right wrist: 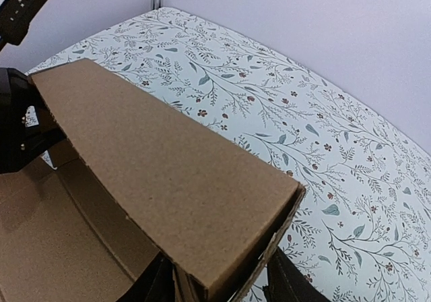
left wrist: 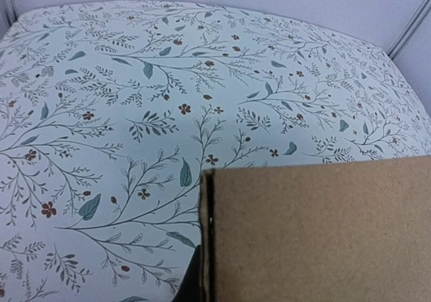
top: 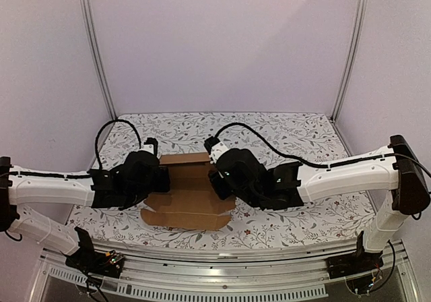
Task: Fold the paper box
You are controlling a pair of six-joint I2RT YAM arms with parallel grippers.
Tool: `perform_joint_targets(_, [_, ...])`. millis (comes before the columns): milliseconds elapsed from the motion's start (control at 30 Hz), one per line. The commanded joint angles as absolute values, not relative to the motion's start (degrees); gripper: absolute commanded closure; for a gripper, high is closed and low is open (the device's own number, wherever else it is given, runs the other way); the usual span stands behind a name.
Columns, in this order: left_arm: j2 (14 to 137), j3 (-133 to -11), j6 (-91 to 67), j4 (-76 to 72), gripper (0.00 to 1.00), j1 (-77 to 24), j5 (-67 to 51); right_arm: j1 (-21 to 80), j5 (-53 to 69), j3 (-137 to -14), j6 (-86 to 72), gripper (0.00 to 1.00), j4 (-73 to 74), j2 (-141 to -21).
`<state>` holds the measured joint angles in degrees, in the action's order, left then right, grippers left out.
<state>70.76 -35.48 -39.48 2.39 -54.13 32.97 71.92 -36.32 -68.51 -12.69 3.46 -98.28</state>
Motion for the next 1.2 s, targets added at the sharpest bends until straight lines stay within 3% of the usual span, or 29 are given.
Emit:
perform_joint_targets(0, [70.98,-36.76,-41.49,4.25,1.00,-55.45,35.23,72.38,-41.71,-70.80,-14.12,0.56,0.77,-100.54])
perform_joint_targets(433, [71.93,-37.13,-47.48,6.98,1.00,-56.78,39.02,73.39,-47.83,-74.22,-14.67,0.68,0.53,-106.05])
perform_joint_targets(633, [72.92,-38.07,-50.14,8.97,1.00,-56.98,40.58,73.79,-49.72,-75.82,-15.05,0.82,-0.22,-108.71])
perform_joint_targets(767, [73.74,-39.01,-51.29,9.97,1.00,-57.04,40.55,74.05,-50.18,-75.85,-16.20,1.00,-1.79,-109.87])
perform_joint_targets(900, [74.66,-40.02,-51.81,10.86,1.00,-57.06,39.86,74.64,-50.95,-76.22,-16.35,1.00,-2.50,-110.79])
perform_joint_targets(1167, [75.46,-40.96,-51.21,10.86,0.74,-57.15,38.10,74.97,-53.49,-77.25,-16.37,1.00,-2.47,-111.49])
